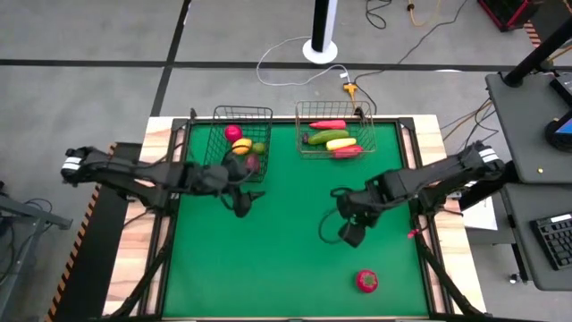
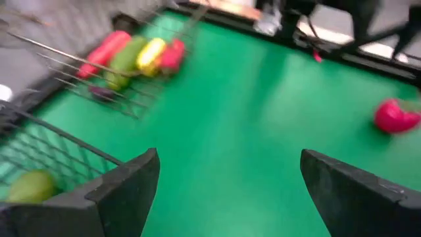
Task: Sort produce into baskets
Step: Put the tomato into the black wire basket
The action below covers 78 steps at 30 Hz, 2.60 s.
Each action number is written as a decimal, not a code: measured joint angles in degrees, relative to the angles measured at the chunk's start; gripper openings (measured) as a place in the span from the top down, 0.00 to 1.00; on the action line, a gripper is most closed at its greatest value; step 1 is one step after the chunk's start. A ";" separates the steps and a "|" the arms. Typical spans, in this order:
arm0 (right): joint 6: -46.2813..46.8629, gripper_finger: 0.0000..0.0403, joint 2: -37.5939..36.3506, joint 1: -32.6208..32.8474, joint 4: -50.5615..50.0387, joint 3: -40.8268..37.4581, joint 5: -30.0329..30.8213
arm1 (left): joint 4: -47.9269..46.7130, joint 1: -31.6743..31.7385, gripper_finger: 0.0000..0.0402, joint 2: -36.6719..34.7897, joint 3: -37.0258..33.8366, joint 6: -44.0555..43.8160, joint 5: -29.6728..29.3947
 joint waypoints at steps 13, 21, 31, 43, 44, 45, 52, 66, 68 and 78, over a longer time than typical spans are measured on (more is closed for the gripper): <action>34.82 0.44 0.86 17.77 -4.94 0.00 0.61 | -0.69 -8.28 0.14 0.02 3.41 0.30 -10.87; 44.99 0.44 4.20 25.77 -3.58 0.00 5.66 | -0.78 -9.35 0.14 0.02 3.41 0.34 -10.85; 45.95 0.30 10.48 26.90 4.28 0.00 6.03 | -1.37 -9.36 0.14 -0.01 3.41 0.36 -10.83; 51.09 0.20 12.36 28.04 6.21 -0.02 2.39 | -3.90 -9.34 0.14 0.01 3.41 0.36 -10.79; 51.70 0.20 12.36 28.05 6.21 -0.02 2.50 | -3.98 -9.34 0.14 0.07 3.41 0.36 -10.79; 52.11 0.20 12.50 28.04 6.23 -0.02 2.58 | -3.99 -9.36 0.14 0.12 3.41 0.36 -10.78; 52.68 0.20 15.73 28.01 6.54 -0.02 2.69 | -4.91 -9.43 0.14 0.13 3.41 0.36 -10.72; 51.87 0.18 21.91 27.99 6.84 -0.04 3.22 | -6.01 -9.43 0.14 0.15 3.41 0.36 -10.71; 51.82 0.18 22.55 27.99 7.08 -0.04 3.13 | -6.00 -9.43 0.14 0.15 3.41 0.38 -10.71; 51.64 0.19 24.23 27.97 7.50 0.07 3.73 | -6.02 -9.45 0.14 0.15 3.41 0.36 -10.72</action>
